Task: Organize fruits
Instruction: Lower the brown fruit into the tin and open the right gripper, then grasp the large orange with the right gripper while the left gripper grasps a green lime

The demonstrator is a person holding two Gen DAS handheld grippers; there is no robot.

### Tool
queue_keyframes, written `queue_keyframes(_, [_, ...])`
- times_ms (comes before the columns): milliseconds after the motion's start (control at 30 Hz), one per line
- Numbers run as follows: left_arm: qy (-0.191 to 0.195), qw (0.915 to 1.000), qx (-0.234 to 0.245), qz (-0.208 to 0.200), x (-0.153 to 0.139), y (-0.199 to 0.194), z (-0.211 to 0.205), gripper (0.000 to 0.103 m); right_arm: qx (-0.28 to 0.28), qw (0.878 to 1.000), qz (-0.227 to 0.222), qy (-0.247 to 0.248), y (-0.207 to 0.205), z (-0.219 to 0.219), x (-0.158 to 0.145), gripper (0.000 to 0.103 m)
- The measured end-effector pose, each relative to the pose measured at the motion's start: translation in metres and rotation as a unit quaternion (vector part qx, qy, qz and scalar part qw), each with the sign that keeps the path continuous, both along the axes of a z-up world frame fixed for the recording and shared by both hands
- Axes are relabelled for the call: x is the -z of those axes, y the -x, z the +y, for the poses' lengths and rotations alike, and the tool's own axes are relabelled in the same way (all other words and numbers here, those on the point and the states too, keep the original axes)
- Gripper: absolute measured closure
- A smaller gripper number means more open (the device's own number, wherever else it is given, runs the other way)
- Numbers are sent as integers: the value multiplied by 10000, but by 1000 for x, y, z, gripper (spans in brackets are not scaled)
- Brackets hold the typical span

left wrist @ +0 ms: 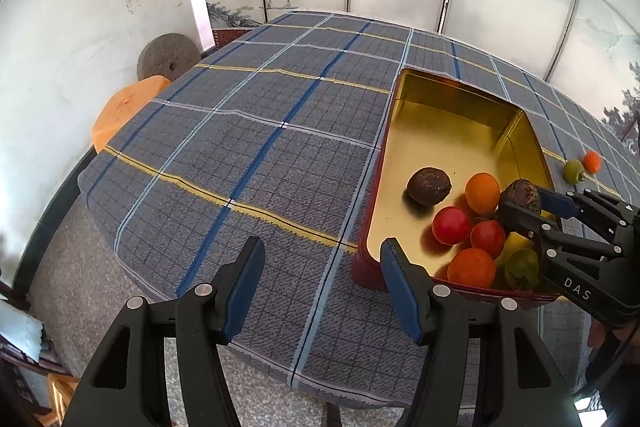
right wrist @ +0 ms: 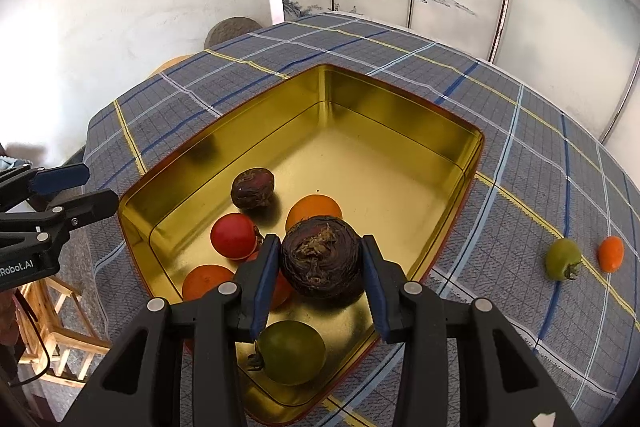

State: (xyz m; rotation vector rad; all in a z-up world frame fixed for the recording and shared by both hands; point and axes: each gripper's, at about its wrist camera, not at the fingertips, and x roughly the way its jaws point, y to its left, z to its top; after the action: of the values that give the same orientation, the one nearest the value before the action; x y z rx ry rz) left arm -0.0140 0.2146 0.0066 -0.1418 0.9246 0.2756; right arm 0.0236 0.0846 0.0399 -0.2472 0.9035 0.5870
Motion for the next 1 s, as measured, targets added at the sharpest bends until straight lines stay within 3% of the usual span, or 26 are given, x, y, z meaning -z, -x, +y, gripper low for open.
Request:
queue_keyframes(700, [23,9999,137,-27,-6,-7,-15,42,64,9998,-9,-209,1,-10,-3,59])
queue_keyframes(1000, [-83,9990,421,-96,-15,-19,-38,42,339,9978,-227,-531,0,-42,-24,55])
